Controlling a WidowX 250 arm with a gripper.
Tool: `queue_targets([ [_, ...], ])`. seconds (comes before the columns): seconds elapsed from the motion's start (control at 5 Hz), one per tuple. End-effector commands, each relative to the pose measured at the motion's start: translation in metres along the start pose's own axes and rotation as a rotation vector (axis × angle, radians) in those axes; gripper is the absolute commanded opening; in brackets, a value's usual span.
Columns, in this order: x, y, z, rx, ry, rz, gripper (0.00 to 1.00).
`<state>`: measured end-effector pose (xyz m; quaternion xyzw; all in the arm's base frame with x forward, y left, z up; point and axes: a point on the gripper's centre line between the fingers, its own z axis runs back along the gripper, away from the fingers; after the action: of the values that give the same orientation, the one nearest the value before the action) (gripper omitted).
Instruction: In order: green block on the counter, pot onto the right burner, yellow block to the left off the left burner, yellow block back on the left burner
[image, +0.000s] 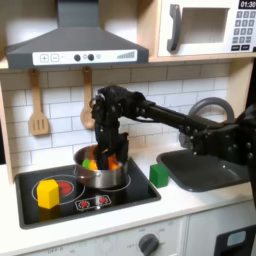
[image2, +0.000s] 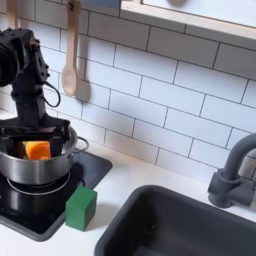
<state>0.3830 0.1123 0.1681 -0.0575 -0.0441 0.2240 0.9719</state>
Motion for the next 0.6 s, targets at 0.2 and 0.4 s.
queue_targets([
  [0.2, -0.0057, -0.0008, 0.0017, -0.003, 0.01, 0.008, 1.0],
  [0.4, -0.0088, 0.0011, -0.0002, 0.0, 0.019, 0.005, 1.0],
])
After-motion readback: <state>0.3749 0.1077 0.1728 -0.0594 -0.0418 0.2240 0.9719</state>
